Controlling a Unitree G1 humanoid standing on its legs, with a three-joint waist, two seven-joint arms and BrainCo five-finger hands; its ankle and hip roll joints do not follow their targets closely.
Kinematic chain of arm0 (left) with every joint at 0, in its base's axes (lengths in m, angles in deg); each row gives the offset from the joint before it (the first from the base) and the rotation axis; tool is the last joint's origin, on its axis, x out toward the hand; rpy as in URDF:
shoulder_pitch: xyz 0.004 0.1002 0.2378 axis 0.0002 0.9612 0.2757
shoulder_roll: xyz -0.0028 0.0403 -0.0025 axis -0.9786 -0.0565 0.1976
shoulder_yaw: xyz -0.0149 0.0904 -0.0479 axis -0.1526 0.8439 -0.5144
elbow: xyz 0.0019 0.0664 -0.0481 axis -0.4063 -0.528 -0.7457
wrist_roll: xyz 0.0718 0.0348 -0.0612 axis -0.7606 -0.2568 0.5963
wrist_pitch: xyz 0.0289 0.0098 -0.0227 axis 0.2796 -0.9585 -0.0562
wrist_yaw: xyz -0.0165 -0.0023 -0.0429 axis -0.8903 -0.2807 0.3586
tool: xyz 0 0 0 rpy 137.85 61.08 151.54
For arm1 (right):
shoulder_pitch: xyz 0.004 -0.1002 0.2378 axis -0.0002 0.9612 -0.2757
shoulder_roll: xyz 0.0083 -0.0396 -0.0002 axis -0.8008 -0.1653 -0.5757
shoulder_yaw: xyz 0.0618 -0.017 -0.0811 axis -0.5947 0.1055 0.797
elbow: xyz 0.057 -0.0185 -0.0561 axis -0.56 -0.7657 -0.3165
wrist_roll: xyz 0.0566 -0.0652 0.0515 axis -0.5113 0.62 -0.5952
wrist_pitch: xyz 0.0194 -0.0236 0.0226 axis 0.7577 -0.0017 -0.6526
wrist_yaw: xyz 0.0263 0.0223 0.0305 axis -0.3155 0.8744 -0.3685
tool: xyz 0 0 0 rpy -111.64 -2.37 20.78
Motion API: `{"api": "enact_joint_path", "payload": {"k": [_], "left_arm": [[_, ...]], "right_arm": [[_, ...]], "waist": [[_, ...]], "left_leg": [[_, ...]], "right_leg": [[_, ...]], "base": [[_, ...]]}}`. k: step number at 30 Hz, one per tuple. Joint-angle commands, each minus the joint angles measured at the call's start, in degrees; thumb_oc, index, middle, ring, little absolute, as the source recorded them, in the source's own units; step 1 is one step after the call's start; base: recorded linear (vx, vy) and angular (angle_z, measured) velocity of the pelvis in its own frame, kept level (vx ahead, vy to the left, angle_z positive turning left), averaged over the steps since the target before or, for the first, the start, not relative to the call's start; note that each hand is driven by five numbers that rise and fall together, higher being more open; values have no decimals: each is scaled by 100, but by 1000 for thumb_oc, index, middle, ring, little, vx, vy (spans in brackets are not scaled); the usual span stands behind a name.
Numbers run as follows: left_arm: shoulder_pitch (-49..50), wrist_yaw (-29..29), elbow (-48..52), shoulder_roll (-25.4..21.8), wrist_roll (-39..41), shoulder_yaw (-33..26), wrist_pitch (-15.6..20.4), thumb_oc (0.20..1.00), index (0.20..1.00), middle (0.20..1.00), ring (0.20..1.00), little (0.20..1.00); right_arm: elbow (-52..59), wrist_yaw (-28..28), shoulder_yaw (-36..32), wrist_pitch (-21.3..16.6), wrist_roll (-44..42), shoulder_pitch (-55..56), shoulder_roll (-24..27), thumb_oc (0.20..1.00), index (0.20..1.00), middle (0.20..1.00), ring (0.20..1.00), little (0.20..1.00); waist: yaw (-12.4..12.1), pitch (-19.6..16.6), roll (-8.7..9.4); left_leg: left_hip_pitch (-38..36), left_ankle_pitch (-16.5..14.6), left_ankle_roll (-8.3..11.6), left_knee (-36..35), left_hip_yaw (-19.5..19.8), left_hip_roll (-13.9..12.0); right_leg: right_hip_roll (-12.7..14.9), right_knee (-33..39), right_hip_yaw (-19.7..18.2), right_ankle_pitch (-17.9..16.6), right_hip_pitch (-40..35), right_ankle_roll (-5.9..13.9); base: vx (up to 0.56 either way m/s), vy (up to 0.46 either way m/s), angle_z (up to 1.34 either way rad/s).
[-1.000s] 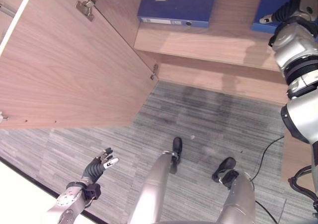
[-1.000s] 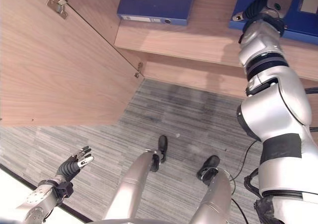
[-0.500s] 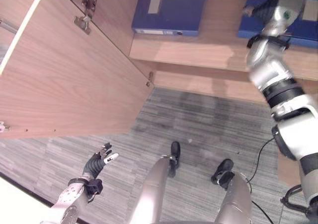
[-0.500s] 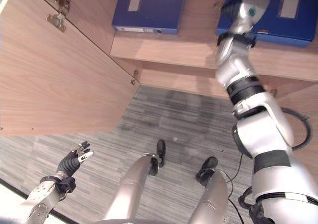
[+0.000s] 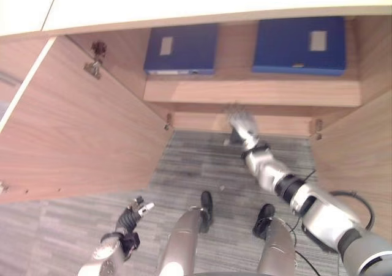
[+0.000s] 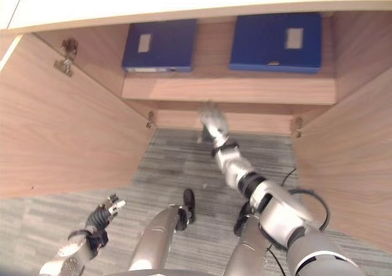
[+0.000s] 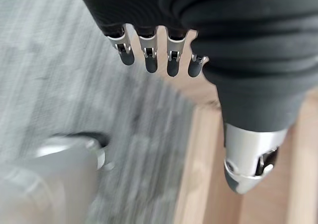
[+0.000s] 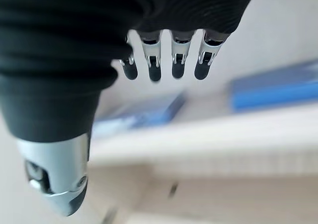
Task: Put the empty folder in the office cabinet
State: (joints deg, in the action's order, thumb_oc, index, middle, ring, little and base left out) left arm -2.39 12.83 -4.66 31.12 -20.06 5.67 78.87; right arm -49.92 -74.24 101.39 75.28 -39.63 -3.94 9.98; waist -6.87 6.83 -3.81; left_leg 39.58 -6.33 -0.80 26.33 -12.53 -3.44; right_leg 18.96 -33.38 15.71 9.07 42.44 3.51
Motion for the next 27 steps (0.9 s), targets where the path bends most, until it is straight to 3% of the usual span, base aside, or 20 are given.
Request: {"api": "enact_joint_path", "payload": {"k": [1, 4, 8, 11, 16, 21, 23, 27], "left_arm": [[84, -19, -494, 266, -576, 108, -29, 1000, 1000, 1000, 1000, 1000], [11, -56, -1060, 593, -771, 54, -68, 1000, 1000, 1000, 1000, 1000], [-340, -264, -2738, 1321, -1459, -331, -210, 1000, 1000, 1000, 1000, 1000], [-504, -349, -3234, 1470, -1693, -570, -223, 1000, 1000, 1000, 1000, 1000], [-898, -582, -3877, 1593, -2516, -792, -174, 1000, 1000, 1000, 1000, 1000], [-1276, -779, -4229, 1530, -4488, -178, -224, 1000, 1000, 1000, 1000, 1000], [-1414, -736, -4154, 1525, -5031, 292, -241, 1000, 1000, 1000, 1000, 1000], [-1565, -568, -4174, 1601, -6077, 953, -324, 1000, 1000, 1000, 1000, 1000]], "right_arm": [[91, 256, -35, -233, 423, -142, -90, 1000, 1000, 1000, 1000, 1000], [-149, 301, -78, -205, 405, 115, -237, 1000, 1000, 1000, 1000, 1000], [-1117, 363, -296, -78, 180, 606, -718, 1000, 1000, 1000, 1000, 1000], [-1517, 425, -382, -43, 51, 773, -866, 1000, 1000, 1000, 1000, 1000], [-2441, 646, -945, -81, -875, 1241, -1174, 1000, 1000, 1000, 1000, 1000], [-2998, 1016, -1949, -434, -2542, 1803, -1221, 1000, 1000, 1000, 1000, 1000], [-2984, 1304, -2367, -591, -3377, 2011, -1149, 1000, 1000, 1000, 1000, 1000], [-3369, 1573, -3010, -590, -4012, 2561, -1041, 1000, 1000, 1000, 1000, 1000]], "waist": [[60, 107, 44], [161, 183, 58], [318, 207, 142], [345, 165, 165], [389, -34, 200], [392, -390, 228], [446, -514, 331], [544, -688, 410]], "left_leg": [[-498, -299, 123, -282, 290, -144], [-873, -255, 156, -482, 262, -172], [-1635, -47, 267, -1067, 163, -264], [-1968, 89, 337, -1387, 139, -297], [-2669, 569, 522, -2243, 71, -384], [-3110, 1366, 792, -3133, 110, -561], [-2976, 1259, 864, -3133, 153, -608], [-2923, 1200, 925, -3133, 132, -750]], "right_leg": [[130, 730, -52, -482, -943, 511], [69, 938, -31, -554, -1281, 544], [-86, 1432, 25, -649, -1909, 587], [-164, 1677, 78, -673, -2193, 598], [-482, 2400, 247, -721, -2822, 595], [-1074, 3364, 517, -802, -3416, 535], [-1275, 3750, 598, -873, -3539, 511], [-1516, 3838, 710, -659, -3640, 475]], "base": [[87, -40, -18], [90, -40, -15], [87, -50, -9], [89, -52, -11], [101, -84, -8], [90, -116, 13], [24, -167, 16], [40, -117, 18]]}}
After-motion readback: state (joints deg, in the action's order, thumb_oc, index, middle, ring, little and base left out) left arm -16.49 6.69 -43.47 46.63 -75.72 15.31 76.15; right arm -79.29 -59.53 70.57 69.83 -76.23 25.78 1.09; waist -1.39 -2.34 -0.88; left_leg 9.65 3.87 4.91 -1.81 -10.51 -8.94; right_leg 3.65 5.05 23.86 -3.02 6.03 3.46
